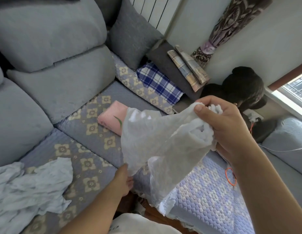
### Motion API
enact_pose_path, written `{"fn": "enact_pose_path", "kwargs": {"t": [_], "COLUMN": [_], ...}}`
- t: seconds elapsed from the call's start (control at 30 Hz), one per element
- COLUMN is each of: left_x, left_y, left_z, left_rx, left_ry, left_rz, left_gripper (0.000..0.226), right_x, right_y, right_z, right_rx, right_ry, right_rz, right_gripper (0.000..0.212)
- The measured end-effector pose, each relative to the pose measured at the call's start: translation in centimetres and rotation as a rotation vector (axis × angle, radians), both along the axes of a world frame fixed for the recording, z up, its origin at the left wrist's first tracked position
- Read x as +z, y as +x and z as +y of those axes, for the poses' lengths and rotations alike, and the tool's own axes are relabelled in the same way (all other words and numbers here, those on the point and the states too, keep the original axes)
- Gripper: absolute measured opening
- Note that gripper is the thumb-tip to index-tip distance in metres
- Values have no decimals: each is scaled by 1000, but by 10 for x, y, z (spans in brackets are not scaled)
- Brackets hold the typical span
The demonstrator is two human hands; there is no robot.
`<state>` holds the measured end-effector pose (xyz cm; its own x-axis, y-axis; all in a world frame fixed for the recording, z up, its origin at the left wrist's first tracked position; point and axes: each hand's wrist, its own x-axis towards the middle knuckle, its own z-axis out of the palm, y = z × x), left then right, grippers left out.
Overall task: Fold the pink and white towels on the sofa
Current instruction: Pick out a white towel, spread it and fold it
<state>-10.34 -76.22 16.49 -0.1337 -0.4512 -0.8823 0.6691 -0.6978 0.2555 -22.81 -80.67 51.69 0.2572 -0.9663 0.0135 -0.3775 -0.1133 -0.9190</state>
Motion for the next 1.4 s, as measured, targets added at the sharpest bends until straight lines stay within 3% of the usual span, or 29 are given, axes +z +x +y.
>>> {"fn": "enact_pose_path", "kwargs": {"t": [0.07,0.13,0.23,0.33,0.47,0.57,0.73,0.87,0.97,1.07,1.13,1.2,1.33,1.4], "left_x": [-2,-6,-10,-18,-23,-17,-6,13,29,37,40,38,29,40], "left_y": [-1,3,2,-2,-20,-35,-7,29,46,54,60,65,66,67], "left_z": [-10,-16,-4,22,48,45,19,-7,-22,-31,-37,-38,-32,-33], "left_rx": [-268,-481,-632,-784,-910,-884,-933,-757,-620,-612,-666,-713,-613,-484], "left_ry": [-46,-243,-528,-662,-770,-728,-519,-793,-1099,-1222,-1229,-1227,-949,-937], "left_rz": [-433,-808,-830,-899,-1109,-1267,-1652,-1907,-1969,-1968,-1933,-1903,-1645,-1641], "left_gripper": [41,36,25,13,69,82,53,30,17,43,54,51,41,32], "right_x": [1,2,0,-3,-5,-7,-5,-2,-3,-5,-5,-5,-5,-4], "right_y": [0,-2,-6,-8,-4,0,1,1,2,6,8,9,10,10], "right_z": [0,1,1,0,0,0,2,0,-1,-1,-1,-2,-3,-3], "right_rx": [-2,-12,-42,-73,-77,-50,-37,-58,-66,-48,-38,-31,-30,-32], "right_ry": [-8,-6,9,7,8,11,3,-10,-12,-11,-7,-15,-20,-12], "right_rz": [9,12,30,29,-3,7,13,-4,6,-4,-15,-1,9,-3], "right_gripper": [12,10,10,11,14,13,13,13,11,9,9,9,10,10]}}
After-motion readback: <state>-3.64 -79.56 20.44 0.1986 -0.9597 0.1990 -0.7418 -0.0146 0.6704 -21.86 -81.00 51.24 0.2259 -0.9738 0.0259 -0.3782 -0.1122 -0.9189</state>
